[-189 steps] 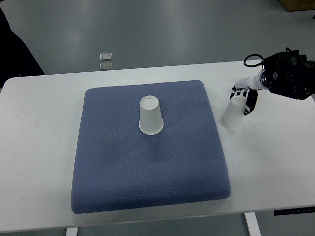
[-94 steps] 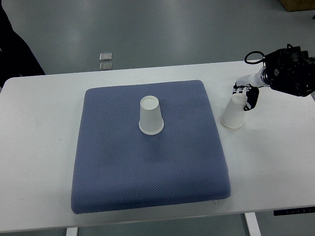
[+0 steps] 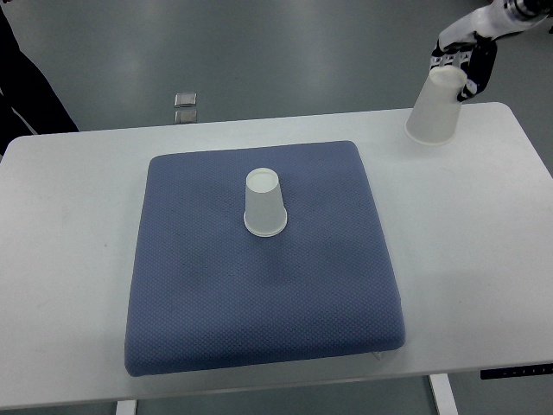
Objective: Stack paper cups
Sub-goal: 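Lift the cup with the right hand and carry it above the pad cup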
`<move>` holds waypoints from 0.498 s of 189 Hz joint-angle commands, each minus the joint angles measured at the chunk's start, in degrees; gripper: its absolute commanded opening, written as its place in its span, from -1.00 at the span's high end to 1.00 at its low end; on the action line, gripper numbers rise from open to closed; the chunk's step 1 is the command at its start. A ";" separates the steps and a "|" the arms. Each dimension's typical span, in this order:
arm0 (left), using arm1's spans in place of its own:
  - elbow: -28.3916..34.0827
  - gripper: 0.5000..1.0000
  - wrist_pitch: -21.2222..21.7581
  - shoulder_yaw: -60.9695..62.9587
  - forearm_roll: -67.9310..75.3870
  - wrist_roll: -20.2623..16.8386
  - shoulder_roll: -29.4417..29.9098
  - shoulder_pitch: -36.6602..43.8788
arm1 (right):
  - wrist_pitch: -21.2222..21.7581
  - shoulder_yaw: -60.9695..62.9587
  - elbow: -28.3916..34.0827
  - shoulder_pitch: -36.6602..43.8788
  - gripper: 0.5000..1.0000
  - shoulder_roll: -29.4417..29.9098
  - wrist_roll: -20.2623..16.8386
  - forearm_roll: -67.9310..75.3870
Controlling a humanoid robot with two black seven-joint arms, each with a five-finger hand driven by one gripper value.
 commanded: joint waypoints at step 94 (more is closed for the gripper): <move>0.18 -1.00 -0.01 0.01 -0.07 0.10 0.00 -0.01 | 1.50 11.96 5.05 8.43 0.48 12.63 -0.05 6.43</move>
